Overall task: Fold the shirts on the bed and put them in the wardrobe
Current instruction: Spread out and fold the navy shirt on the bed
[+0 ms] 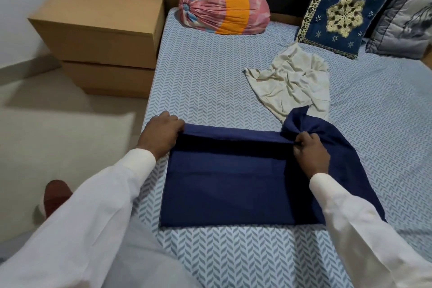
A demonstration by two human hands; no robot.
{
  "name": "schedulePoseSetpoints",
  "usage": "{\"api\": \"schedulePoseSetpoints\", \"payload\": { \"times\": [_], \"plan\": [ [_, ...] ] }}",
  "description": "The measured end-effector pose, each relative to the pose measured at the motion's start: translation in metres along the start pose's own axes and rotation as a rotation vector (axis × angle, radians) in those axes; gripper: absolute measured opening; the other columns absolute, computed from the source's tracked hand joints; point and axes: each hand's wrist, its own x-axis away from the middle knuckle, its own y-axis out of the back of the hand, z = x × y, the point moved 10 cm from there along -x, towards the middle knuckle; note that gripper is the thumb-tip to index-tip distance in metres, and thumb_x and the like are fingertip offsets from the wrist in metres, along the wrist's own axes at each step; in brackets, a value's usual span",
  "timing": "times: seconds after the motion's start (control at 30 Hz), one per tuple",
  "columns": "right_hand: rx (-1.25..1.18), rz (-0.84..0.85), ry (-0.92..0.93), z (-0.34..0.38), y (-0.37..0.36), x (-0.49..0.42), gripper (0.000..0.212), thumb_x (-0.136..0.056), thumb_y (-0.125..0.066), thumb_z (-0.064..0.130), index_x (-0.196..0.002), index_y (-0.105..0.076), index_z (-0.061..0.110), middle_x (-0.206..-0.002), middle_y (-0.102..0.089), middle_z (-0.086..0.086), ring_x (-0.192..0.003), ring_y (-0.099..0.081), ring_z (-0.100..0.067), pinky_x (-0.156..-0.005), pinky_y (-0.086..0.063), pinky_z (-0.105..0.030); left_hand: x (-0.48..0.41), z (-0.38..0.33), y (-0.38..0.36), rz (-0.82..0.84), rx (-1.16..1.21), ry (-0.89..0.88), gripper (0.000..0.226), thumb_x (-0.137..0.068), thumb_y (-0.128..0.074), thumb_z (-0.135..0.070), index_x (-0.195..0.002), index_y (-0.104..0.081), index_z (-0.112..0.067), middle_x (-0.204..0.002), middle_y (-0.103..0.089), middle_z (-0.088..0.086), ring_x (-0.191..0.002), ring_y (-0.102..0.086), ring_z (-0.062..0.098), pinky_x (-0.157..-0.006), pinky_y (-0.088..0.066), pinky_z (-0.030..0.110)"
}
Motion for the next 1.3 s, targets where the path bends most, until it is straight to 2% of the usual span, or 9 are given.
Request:
{"api": "schedulePoseSetpoints", "payload": {
  "times": [0.2,0.37,0.53,0.67,0.8,0.9,1.0,1.2,1.3],
  "plan": [
    [-0.031,0.019,-0.011,-0.024,0.005,0.047,0.013,-0.084,-0.066,0.025,-0.097,-0.062,0.025,-0.104,-0.055,-0.004,-0.090,-0.062,-0.036,-0.069,-0.050,-0.039,0.057,-0.033,-0.006,0.083,-0.097,-0.056,0.021,-0.062,-0.076,-0.004,-0.071,-0.064,-0.019,-0.069,-0.061,0.000,-0.067,-0.056,0.028,-0.055,-0.040,0.032],
    [-0.037,0.039,-0.022,-0.033,0.003,0.058,0.013,-0.084,-0.067,0.027,-0.095,-0.062,0.025,-0.103,-0.053,-0.003,-0.090,-0.061,-0.033,-0.066,-0.044,-0.034,0.075,-0.037,-0.009,0.104,-0.112,0.011,0.017,-0.065,-0.076,-0.006,-0.067,-0.065,-0.019,-0.065,-0.061,0.000,-0.066,-0.056,0.029,-0.056,-0.042,0.034],
    [-0.010,0.090,-0.005,-0.039,-0.008,0.061,0.014,-0.083,-0.067,0.030,-0.095,-0.064,0.026,-0.099,-0.051,-0.001,-0.094,-0.060,-0.029,-0.068,-0.050,-0.036,0.083,-0.038,-0.024,0.147,-0.149,0.062,0.015,-0.064,-0.075,-0.010,-0.067,-0.064,-0.020,-0.066,-0.061,0.000,-0.068,-0.056,0.030,-0.059,-0.039,0.035],
    [-0.044,0.010,0.056,-0.029,-0.008,0.061,0.015,-0.079,-0.068,0.030,-0.091,-0.065,0.023,-0.095,-0.049,-0.001,-0.097,-0.053,-0.028,-0.068,-0.049,-0.036,0.082,-0.038,-0.022,0.107,-0.128,0.143,0.012,-0.067,-0.061,-0.023,-0.077,-0.064,-0.017,-0.081,-0.062,0.005,-0.080,-0.056,0.031,-0.070,-0.041,0.039],
    [-0.035,-0.159,0.116,-0.010,-0.002,0.054,0.026,-0.071,-0.072,0.024,-0.089,-0.057,0.016,-0.096,-0.052,-0.009,-0.090,-0.051,-0.036,-0.074,-0.046,-0.043,0.072,-0.061,-0.030,0.020,0.062,0.125,0.049,-0.074,-0.041,-0.026,-0.109,-0.069,-0.008,-0.119,-0.065,0.017,-0.110,-0.060,0.038,-0.096,-0.047,0.046],
    [0.135,-0.119,0.167,0.012,-0.018,0.043,0.044,-0.064,-0.071,0.022,-0.105,-0.058,0.015,-0.117,-0.054,-0.013,-0.106,-0.049,-0.037,-0.083,-0.042,-0.046,0.056,-0.098,-0.057,0.192,0.151,0.113,0.060,-0.094,-0.038,-0.037,-0.149,-0.042,-0.012,-0.159,-0.028,0.019,-0.148,-0.023,0.037,-0.119,-0.023,0.052],
    [0.253,-0.032,0.181,0.022,-0.042,0.029,0.059,-0.065,-0.067,0.016,-0.123,-0.056,0.015,-0.137,-0.049,-0.013,-0.122,-0.044,-0.038,-0.096,-0.037,-0.050,0.051,-0.133,-0.094,0.475,0.138,0.078,0.078,-0.098,-0.034,-0.062,-0.159,-0.003,-0.026,-0.165,0.011,0.012,-0.151,0.014,0.031,-0.123,0.002,0.049],
    [0.306,-0.014,0.072,0.010,-0.038,-0.008,0.055,-0.084,-0.052,0.012,-0.138,-0.046,0.017,-0.125,-0.058,-0.015,-0.112,-0.054,-0.037,-0.091,-0.039,-0.048,0.067,-0.132,-0.128,0.634,0.030,0.066,0.091,-0.088,-0.022,-0.080,-0.154,0.019,-0.032,-0.159,0.031,0.008,-0.145,0.032,0.029,-0.117,0.018,0.054],
    [-0.147,-0.154,-0.255,-0.037,0.007,-0.012,0.052,-0.076,-0.053,0.012,-0.126,-0.047,0.021,-0.113,-0.065,-0.013,-0.103,-0.062,-0.038,-0.088,-0.043,-0.045,0.066,-0.132,-0.129,0.652,0.022,0.062,0.092,-0.087,-0.020,-0.082,-0.153,0.021,-0.033,-0.158,0.034,0.007,-0.144,0.034,0.029,-0.116,0.019,0.055]
  ]
}}
